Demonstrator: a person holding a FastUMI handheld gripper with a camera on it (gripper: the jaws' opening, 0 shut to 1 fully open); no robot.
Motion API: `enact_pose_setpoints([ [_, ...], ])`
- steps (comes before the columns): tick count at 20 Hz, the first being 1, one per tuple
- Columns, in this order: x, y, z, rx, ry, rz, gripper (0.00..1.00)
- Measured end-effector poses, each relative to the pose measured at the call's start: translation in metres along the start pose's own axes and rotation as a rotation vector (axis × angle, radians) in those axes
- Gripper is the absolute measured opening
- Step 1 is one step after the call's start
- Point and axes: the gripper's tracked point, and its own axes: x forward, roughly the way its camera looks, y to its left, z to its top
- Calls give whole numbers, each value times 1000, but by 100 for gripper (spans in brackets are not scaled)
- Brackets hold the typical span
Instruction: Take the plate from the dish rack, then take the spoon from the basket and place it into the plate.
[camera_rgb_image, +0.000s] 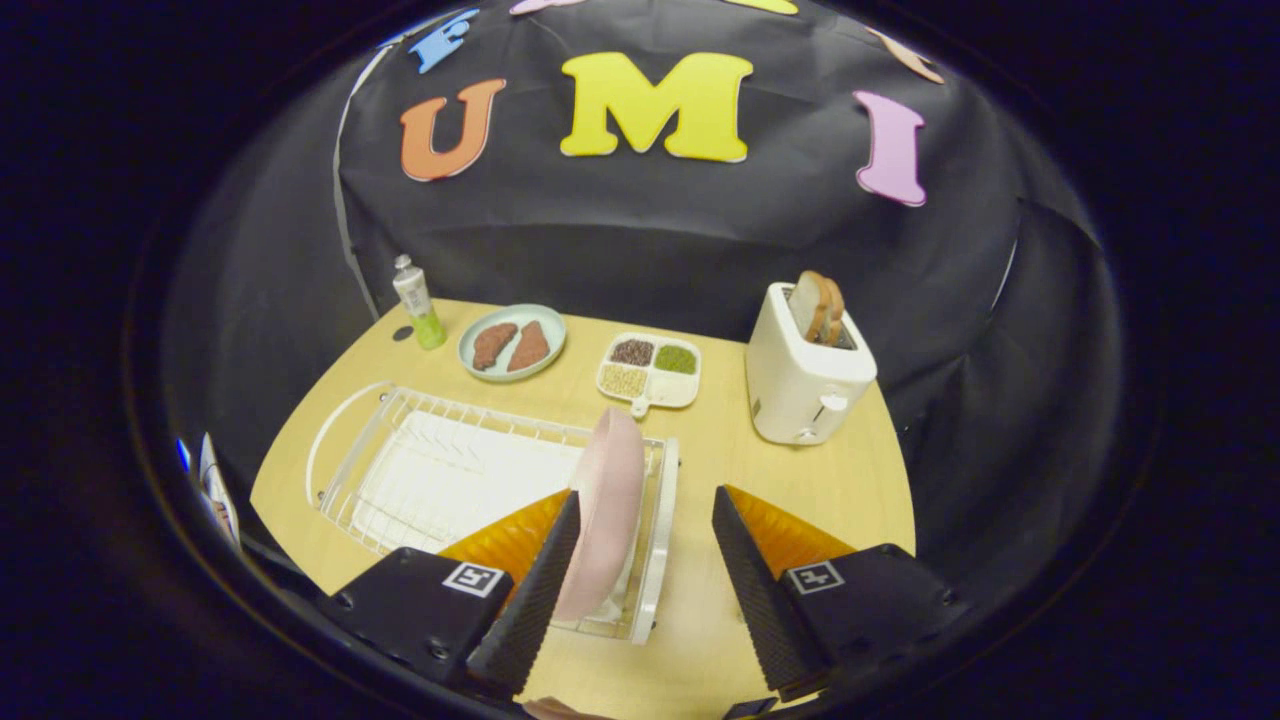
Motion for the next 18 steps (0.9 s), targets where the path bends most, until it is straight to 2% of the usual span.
enact_pose_setpoints([
  [4, 17, 10, -9, -13, 184, -13, 72],
  [6, 25, 7, -6, -35, 244, -38, 69],
  [8, 28, 12, -9, 0, 301, -53, 67],
  [9, 27, 17, -9, 24, 324, -53, 54],
  [12, 26, 27, -8, 42, 339, -105, 39],
  [15, 21, 27, -10, 19, 342, -229, 31],
  [18, 20, 38, -8, 26, 320, -288, 29],
])
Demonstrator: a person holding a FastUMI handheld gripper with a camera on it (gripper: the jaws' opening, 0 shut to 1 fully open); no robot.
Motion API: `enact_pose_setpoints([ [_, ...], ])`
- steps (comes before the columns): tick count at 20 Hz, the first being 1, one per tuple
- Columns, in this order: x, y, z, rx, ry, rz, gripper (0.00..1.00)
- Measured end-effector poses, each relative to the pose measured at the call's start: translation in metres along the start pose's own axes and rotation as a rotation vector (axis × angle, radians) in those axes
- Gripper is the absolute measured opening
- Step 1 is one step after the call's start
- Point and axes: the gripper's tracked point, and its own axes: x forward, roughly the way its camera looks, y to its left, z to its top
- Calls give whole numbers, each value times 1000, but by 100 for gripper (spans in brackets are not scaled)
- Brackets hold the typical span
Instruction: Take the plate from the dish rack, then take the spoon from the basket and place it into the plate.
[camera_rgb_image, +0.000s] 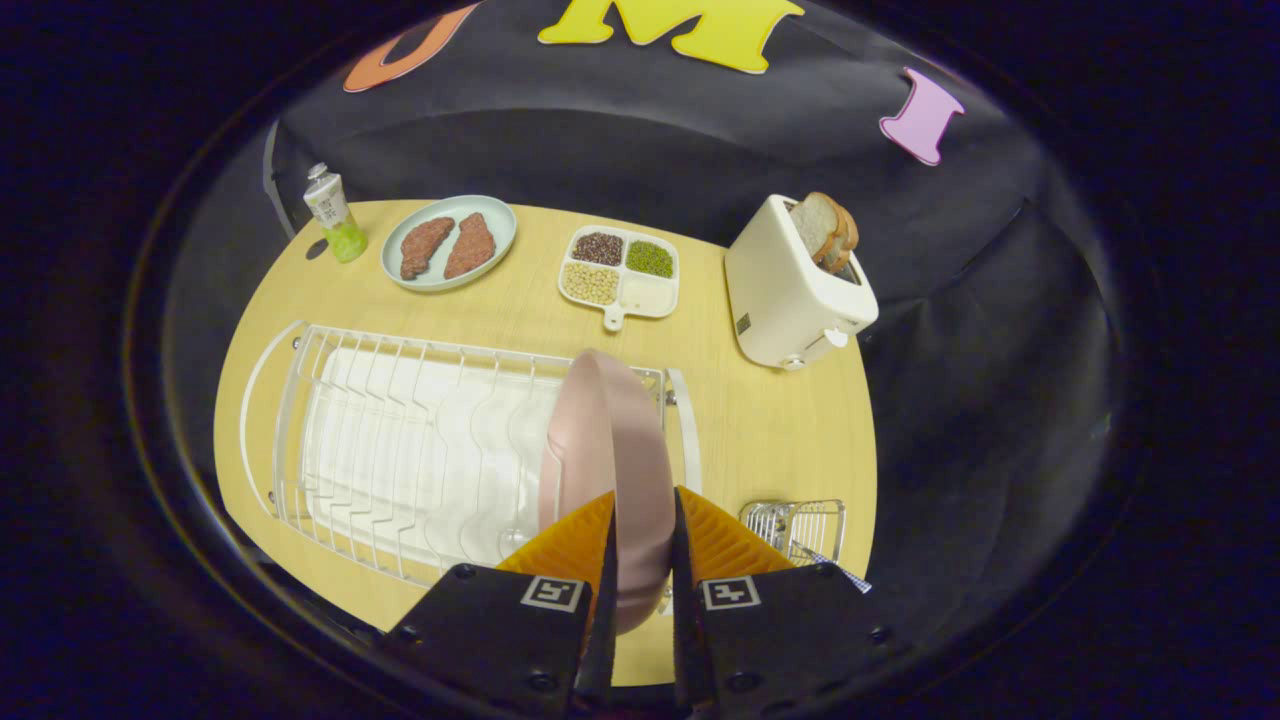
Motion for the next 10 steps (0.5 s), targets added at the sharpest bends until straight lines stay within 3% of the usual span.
enact_pose_setpoints([
  [10, -21, -31, 3, 97, -135, -238, 22],
])
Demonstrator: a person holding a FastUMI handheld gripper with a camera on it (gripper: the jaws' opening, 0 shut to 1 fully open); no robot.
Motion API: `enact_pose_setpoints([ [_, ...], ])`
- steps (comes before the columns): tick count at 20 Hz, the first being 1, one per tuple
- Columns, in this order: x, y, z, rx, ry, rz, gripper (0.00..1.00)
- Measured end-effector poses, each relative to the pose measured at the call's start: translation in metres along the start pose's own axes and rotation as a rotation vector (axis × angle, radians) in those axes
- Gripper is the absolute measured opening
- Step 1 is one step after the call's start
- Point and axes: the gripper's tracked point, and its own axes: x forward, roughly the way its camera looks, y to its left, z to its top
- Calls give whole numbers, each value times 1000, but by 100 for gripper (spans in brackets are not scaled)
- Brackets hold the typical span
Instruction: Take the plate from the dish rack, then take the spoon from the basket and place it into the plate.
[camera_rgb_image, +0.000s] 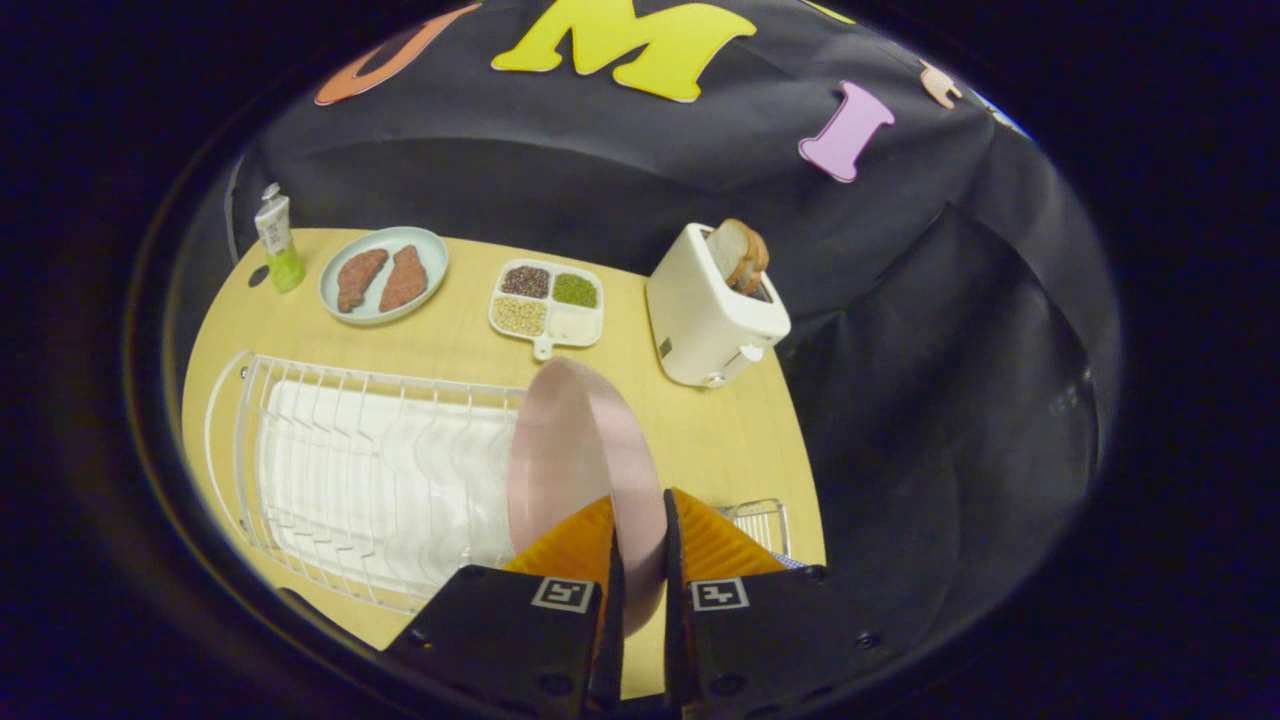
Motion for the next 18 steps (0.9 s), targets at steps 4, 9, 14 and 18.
enact_pose_setpoints([
  [4, -21, 0, -11, 17, -39, 42, 22],
  [9, -63, 6, -55, 61, -115, 244, 22],
  [14, -98, 32, -125, 101, -179, 474, 21],
  [18, -95, 63, -183, 116, -156, 606, 21],
])
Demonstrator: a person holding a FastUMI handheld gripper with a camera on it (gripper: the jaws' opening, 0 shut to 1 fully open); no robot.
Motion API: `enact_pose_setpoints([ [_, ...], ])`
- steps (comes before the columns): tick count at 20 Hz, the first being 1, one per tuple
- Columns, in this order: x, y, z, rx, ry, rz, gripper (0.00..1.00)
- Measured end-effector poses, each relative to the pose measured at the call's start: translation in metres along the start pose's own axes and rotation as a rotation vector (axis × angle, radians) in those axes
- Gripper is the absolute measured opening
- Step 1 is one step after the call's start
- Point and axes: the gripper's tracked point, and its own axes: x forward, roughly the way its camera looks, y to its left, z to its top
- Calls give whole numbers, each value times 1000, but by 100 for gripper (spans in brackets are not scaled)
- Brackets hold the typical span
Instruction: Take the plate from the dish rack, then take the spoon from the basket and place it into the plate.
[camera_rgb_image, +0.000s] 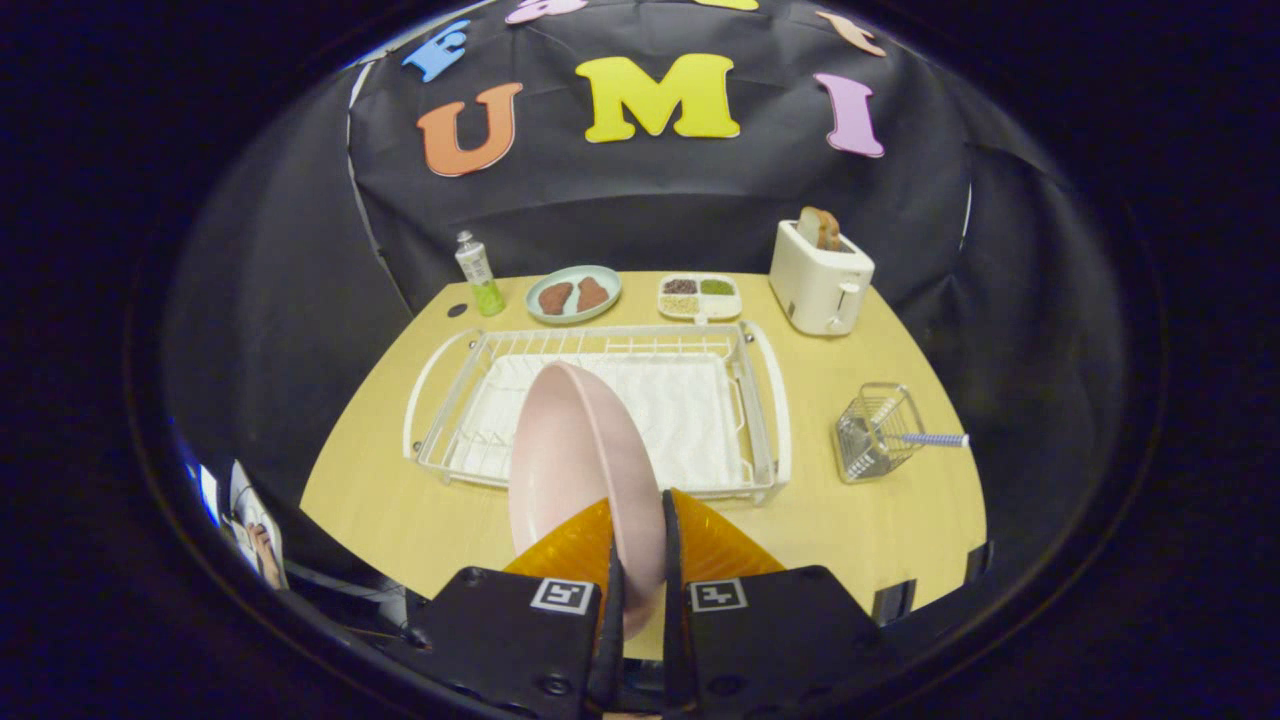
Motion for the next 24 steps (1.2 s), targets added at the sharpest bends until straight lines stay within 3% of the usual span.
enact_pose_setpoints([
  [5, 30, -4, -68, 45, 48, 25, 21],
  [7, 40, -12, -80, 72, 57, 29, 21],
  [14, 64, -26, -110, 188, 70, 160, 22],
  [19, 87, -43, -135, 257, 60, 262, 28],
  [24, 101, -55, -142, 249, 43, 247, 38],
])
